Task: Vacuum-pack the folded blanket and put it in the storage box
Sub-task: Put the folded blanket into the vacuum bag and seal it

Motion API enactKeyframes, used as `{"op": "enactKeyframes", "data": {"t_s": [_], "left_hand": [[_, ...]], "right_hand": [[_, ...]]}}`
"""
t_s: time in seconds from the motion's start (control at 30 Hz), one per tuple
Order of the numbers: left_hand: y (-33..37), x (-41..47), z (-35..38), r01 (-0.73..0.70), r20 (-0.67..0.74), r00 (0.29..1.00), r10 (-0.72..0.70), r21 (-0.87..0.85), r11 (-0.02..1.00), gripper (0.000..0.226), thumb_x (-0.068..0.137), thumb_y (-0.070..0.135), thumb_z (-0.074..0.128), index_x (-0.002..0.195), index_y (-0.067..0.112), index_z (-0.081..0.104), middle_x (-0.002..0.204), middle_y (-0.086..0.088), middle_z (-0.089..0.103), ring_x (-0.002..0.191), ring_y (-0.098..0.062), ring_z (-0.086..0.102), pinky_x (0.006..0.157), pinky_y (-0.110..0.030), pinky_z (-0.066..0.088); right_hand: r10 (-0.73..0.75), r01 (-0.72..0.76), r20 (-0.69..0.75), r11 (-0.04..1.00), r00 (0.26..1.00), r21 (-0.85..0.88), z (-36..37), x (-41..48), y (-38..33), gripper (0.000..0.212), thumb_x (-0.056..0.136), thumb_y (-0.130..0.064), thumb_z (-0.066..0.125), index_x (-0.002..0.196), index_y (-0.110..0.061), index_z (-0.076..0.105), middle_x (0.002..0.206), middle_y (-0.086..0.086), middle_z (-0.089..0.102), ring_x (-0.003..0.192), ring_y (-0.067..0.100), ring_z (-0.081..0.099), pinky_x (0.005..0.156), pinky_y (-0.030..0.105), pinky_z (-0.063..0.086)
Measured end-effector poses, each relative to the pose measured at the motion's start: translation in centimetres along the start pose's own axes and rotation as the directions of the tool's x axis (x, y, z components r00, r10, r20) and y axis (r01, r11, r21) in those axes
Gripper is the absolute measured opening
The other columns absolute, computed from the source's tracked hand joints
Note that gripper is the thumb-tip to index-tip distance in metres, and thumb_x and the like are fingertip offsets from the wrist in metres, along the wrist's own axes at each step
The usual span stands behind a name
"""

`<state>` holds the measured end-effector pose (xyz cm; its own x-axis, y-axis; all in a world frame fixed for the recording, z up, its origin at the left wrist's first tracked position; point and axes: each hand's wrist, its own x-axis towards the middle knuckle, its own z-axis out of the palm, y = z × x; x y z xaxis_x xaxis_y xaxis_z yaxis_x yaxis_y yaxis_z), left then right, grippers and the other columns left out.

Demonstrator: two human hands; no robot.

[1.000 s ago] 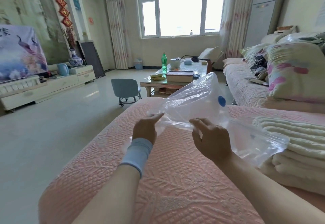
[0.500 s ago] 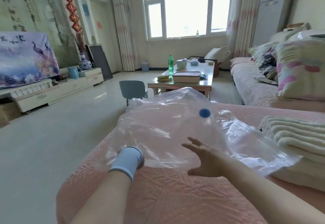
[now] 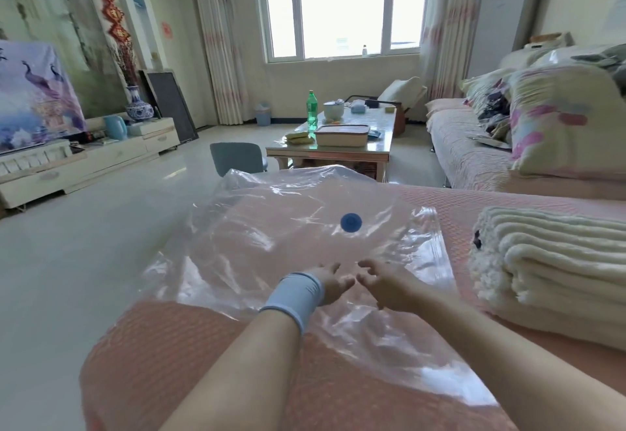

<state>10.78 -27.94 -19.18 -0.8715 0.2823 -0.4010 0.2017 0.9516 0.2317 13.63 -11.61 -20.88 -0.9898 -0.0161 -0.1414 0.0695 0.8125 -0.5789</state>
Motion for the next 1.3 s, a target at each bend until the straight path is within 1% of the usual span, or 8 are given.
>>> {"op": "enactKeyframes", "data": {"t_s": [0.2, 0.27, 0.43, 0.6, 0.77, 0.9, 1.1, 1.3], "left_hand": [[-4.2, 1.7, 0.8, 0.075, 0.040, 0.995, -0.093, 0.336, 0.939, 0.089, 0.085, 0.061, 0.057, 0.152, 0.041, 0.002, 0.163, -0.002, -0.008, 0.149, -0.028, -0.006, 0.116, -0.062, 0.004], [-4.1, 2.1, 0.4, 0.134, -0.039, 0.991, -0.130, 0.406, 0.904, 0.084, 0.088, 0.056, 0.055, 0.152, 0.043, 0.000, 0.162, 0.000, -0.010, 0.149, -0.027, -0.009, 0.112, -0.068, 0.000], [-1.9, 3.1, 0.5, 0.255, -0.210, 0.958, -0.195, 0.314, 0.915, 0.073, 0.091, 0.052, 0.048, 0.151, 0.043, 0.008, 0.163, 0.002, -0.008, 0.148, -0.032, -0.004, 0.106, -0.074, 0.007], [-4.6, 3.2, 2.3, 0.276, -0.026, 0.961, -0.275, 0.123, 0.953, 0.104, 0.074, 0.085, 0.038, 0.152, 0.036, -0.009, 0.161, -0.004, -0.019, 0.145, -0.037, -0.019, 0.113, -0.065, -0.005], [-8.2, 2.6, 2.5, 0.201, 0.000, 0.979, -0.203, 0.123, 0.972, 0.110, 0.069, 0.085, 0.050, 0.152, 0.040, -0.007, 0.161, 0.001, -0.019, 0.146, -0.036, -0.016, 0.116, -0.060, -0.003], [-4.5, 2.7, 1.4, 0.210, -0.119, 0.976, -0.183, 0.279, 0.937, 0.099, 0.081, 0.064, 0.060, 0.153, 0.035, 0.000, 0.163, -0.003, -0.007, 0.148, -0.033, -0.005, 0.114, -0.064, 0.002], [5.2, 2.5, 2.3, -0.132, -0.219, 0.957, 0.190, 0.255, 0.958, 0.054, 0.093, 0.029, 0.048, 0.144, 0.038, 0.035, 0.153, 0.002, 0.031, 0.141, -0.027, 0.026, 0.116, -0.048, 0.025], [9.7, 3.3, 5.2, -0.237, -0.031, 0.970, 0.241, 0.093, 0.967, 0.056, 0.099, 0.034, 0.038, 0.152, 0.032, 0.019, 0.161, 0.006, 0.012, 0.147, -0.025, 0.014, 0.119, -0.045, 0.017]], "right_hand": [[-0.014, 0.009, -0.005, 0.840, 1.000, -0.543, -1.6, -1.1, 2.5, 0.058, 0.099, -0.047, 0.048, 0.152, -0.030, 0.031, 0.162, 0.005, 0.023, 0.149, 0.028, 0.020, 0.116, 0.054, 0.022], [0.132, -0.047, 0.122, 0.845, 0.984, -0.533, -1.5, -1.8, 3.5, 0.070, 0.097, -0.055, 0.048, 0.156, -0.026, 0.024, 0.166, 0.009, 0.009, 0.152, 0.030, 0.011, 0.120, 0.056, 0.018], [0.278, -0.152, 0.099, 0.750, 0.956, -0.644, -1.7, -1.9, 4.0, 0.067, 0.098, -0.061, 0.033, 0.152, -0.020, 0.034, 0.161, 0.000, 0.031, 0.143, 0.028, 0.037, 0.112, 0.072, 0.017], [0.149, -0.062, 0.105, 0.816, 0.983, -0.575, -1.4, -2.2, 6.3, 0.079, 0.091, -0.078, 0.023, 0.157, -0.042, -0.001, 0.166, 0.005, -0.010, 0.153, 0.030, -0.006, 0.121, 0.057, 0.003], [0.157, -0.029, 0.141, 0.764, 0.978, -0.644, -0.7, -1.9, 7.1, 0.081, 0.087, -0.083, 0.024, 0.155, -0.047, -0.003, 0.167, 0.009, -0.005, 0.154, 0.031, 0.003, 0.121, 0.050, 0.022], [0.146, -0.054, 0.086, 0.752, 0.986, -0.656, -0.5, -1.6, 6.2, 0.082, 0.093, -0.076, 0.023, 0.158, -0.036, -0.007, 0.165, 0.012, -0.012, 0.153, 0.033, -0.008, 0.121, 0.059, 0.013], [0.120, -0.177, -0.131, 0.701, 0.984, -0.691, -0.6, -2.8, 4.8, 0.050, 0.102, -0.040, 0.035, 0.143, -0.013, 0.044, 0.148, 0.020, 0.043, 0.134, 0.036, 0.043, 0.100, 0.046, 0.046], [-0.242, -0.052, -0.188, 0.476, 0.952, -0.878, -3.4, -4.5, 6.2, 0.038, 0.089, -0.024, 0.049, 0.123, -0.010, 0.057, 0.134, 0.022, 0.051, 0.130, 0.039, 0.040, 0.106, 0.051, 0.030]]}}
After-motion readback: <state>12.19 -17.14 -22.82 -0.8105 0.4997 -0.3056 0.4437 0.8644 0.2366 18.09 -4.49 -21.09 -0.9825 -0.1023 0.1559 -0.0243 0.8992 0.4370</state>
